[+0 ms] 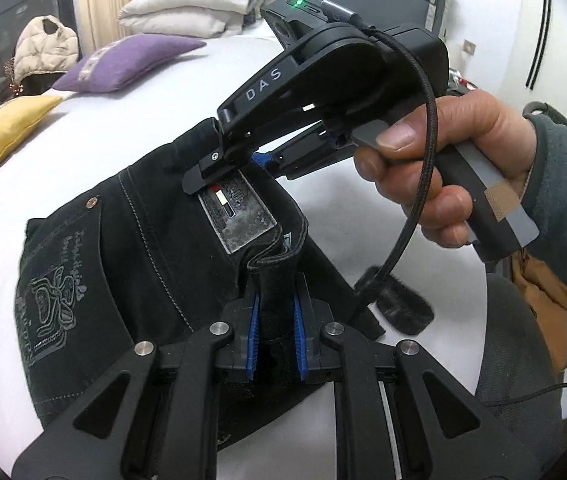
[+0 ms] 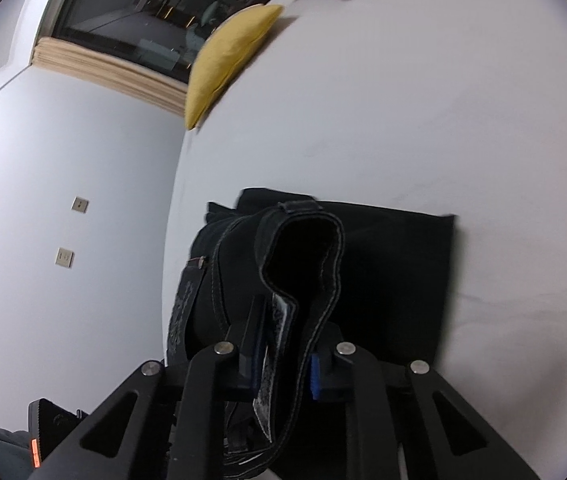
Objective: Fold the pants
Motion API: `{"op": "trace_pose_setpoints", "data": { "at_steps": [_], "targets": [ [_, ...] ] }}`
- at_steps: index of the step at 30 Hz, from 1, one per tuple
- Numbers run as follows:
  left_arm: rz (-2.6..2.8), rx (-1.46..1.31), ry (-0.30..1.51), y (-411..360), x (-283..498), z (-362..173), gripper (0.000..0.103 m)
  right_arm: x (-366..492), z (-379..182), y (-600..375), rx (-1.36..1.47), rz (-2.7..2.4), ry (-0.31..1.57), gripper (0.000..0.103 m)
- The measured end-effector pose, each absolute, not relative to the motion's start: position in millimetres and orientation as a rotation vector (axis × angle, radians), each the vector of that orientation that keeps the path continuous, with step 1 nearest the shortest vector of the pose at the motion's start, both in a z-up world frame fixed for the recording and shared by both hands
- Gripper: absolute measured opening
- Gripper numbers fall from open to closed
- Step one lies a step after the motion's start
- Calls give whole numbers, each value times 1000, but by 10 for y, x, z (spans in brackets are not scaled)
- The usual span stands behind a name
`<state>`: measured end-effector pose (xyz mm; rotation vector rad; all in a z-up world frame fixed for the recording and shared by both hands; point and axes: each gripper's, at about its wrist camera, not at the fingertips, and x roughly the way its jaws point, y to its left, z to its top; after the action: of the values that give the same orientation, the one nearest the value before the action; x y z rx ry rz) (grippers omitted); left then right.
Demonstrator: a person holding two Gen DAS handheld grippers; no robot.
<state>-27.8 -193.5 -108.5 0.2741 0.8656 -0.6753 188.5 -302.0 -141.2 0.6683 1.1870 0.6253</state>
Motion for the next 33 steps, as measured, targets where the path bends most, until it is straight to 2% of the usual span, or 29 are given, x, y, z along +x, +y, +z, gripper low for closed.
{"op": "trace_pose_setpoints", "data": {
  "at_steps": [9,20,27,28,30,31,33],
  "targets": [
    [-674,305,914,-2301,-80,-1507,15,1925,-1672,-3176,695,603,1187,17],
    [-716,279,873,-2427,-40,-1391,15,1768,-1465,-3283,682,588,1131,13],
    [-744,268,897,-2333,54,-1483,18,1765,-1830,-3372,797,579,1171,14],
    [-753,267,905,-2314,72,-1473,24,1760,-1843,-3389,821,582,1169,16],
    [-794,245,943,-2233,73,-1427,47,1730,-1813,-3434,859,579,1159,26],
    [-809,231,940,-2181,40,-1390,63,1707,-1771,-3468,872,568,1152,34],
    [-819,217,918,-1969,-71,-1270,66,1650,-1659,-3563,879,526,1125,51]
  ]
}}
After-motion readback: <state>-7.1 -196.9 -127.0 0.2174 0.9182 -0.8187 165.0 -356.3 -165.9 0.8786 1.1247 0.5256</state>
